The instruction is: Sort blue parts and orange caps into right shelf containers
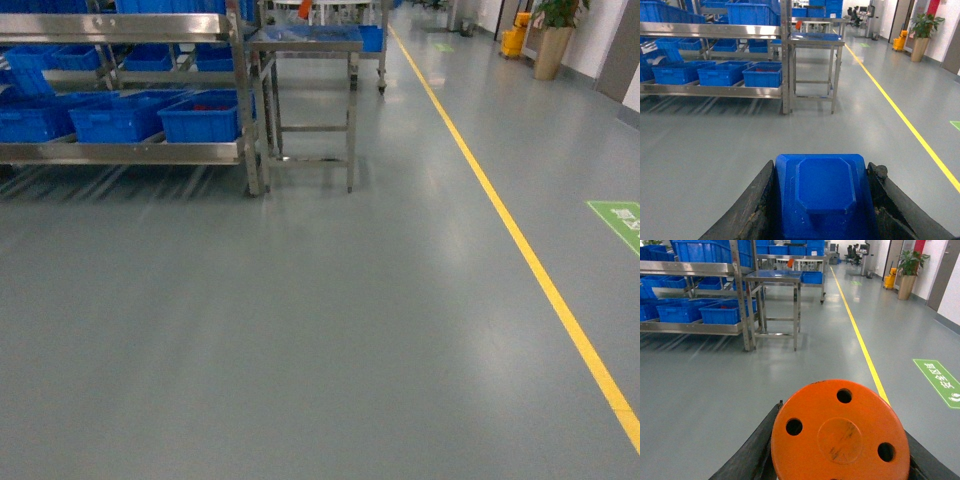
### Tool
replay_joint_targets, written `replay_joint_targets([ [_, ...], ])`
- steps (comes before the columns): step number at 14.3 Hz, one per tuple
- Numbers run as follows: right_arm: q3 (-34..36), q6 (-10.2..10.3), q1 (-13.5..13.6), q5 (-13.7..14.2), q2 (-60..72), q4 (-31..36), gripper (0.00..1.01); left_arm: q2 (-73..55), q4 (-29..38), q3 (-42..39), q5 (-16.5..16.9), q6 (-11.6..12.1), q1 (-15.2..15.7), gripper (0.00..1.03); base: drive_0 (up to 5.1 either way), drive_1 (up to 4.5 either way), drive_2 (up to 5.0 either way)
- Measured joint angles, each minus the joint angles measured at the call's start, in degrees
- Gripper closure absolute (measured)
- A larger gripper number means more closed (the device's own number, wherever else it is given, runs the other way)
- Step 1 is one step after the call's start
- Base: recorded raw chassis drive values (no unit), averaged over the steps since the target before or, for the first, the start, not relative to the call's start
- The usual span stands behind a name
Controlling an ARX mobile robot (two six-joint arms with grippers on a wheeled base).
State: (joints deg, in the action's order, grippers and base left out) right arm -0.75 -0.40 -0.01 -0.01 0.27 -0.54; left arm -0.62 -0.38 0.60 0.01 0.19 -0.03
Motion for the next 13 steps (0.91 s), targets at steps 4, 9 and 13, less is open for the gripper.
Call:
replay_joint_targets([
  [4, 0.00, -0.02, 0.00, 0.00, 0.00, 0.37, 0.56, 0.00, 0.22, 0.00, -0.02, 0.00, 0.00, 0.60, 0.0, 4.27, -4.2],
  [9, 0.00, -0.02, 0.00, 0.00, 0.00, 0.11, 0.56, 0.00, 0.20, 0.00, 0.02, 0.00, 0.02, 0.60, 0.0, 4.28, -4.2],
  [13, 0.00, -0.02, 0.00, -0.02, 0.00, 0.50, 0.56, 0.00, 0.09, 0.00, -0.11, 0.00, 0.00, 0.60, 0.0, 4.24, -4.2],
])
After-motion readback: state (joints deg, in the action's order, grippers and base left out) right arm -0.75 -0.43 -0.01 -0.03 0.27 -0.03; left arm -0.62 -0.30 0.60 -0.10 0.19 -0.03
